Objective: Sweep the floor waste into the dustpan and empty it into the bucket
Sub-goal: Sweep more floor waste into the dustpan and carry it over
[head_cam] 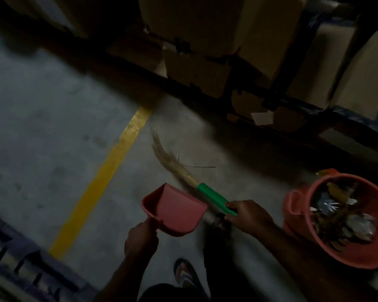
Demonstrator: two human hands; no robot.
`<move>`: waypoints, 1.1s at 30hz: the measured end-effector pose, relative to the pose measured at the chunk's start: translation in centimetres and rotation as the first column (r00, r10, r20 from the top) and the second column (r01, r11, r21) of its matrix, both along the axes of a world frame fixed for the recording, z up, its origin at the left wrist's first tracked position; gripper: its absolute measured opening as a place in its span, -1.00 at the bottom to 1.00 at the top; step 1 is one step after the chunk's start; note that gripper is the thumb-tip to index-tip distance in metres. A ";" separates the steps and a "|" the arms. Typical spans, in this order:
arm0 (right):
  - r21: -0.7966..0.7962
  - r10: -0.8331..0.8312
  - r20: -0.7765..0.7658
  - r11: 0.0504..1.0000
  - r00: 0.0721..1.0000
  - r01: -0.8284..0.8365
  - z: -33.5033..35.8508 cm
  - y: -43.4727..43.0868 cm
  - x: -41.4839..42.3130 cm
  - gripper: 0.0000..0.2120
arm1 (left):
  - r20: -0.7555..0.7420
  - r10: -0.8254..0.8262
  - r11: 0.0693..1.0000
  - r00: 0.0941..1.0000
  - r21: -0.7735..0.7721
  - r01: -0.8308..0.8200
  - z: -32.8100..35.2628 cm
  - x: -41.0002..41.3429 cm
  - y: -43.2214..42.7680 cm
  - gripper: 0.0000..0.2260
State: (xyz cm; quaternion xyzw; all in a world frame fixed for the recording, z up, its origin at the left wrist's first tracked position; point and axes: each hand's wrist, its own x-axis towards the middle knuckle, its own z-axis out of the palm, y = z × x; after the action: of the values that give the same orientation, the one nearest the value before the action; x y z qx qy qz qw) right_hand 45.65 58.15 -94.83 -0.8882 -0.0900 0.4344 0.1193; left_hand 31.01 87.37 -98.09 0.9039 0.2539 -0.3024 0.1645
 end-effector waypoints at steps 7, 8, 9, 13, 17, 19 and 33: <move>0.013 0.145 0.102 0.989 0.984 -0.147 -14.6 4.8 10.4 -0.55 | -0.075 0.294 0.956 0.953 0.037 -0.292 -15.3 -0.3 8.1 -0.69; 0.038 0.140 0.122 0.989 0.983 -0.145 -16.5 5.7 10.7 -0.55 | -0.077 0.321 0.947 0.944 0.044 -0.319 -17.5 -0.9 9.4 -0.68; 0.071 0.122 0.126 0.989 0.985 -0.131 -18.3 6.7 10.6 -0.56 | -0.090 0.329 0.944 0.940 0.047 -0.326 -19.6 -1.5 10.6 -0.67; 0.196 0.107 -0.013 0.975 0.994 -0.103 -25.6 11.5 6.8 -0.58 | -0.136 0.398 0.917 0.907 0.088 -0.389 -25.2 -5.2 14.7 -0.66; 0.218 0.067 -0.155 0.976 0.986 -0.032 -31.2 14.5 0.4 -0.57 | -0.156 0.428 0.903 0.890 0.118 -0.414 -27.9 -8.6 16.2 -0.61; 0.156 -0.106 -0.151 0.979 0.983 0.130 -33.0 13.6 -2.4 -0.55 | -0.157 0.430 0.902 0.889 0.122 -0.414 -28.8 -8.9 16.5 -0.62; 0.333 -0.519 0.016 0.809 0.855 0.485 -26.5 6.7 -6.1 -0.53 | -0.055 0.327 0.944 0.943 -0.032 -0.329 -30.0 -2.7 14.2 -0.56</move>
State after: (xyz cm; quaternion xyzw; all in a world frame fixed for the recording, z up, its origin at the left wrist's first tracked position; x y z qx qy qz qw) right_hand 39.53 64.89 -121.34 -0.8711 0.0731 0.3190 0.3661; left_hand 28.27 101.53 -128.13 0.8378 0.3987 -0.2976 0.2248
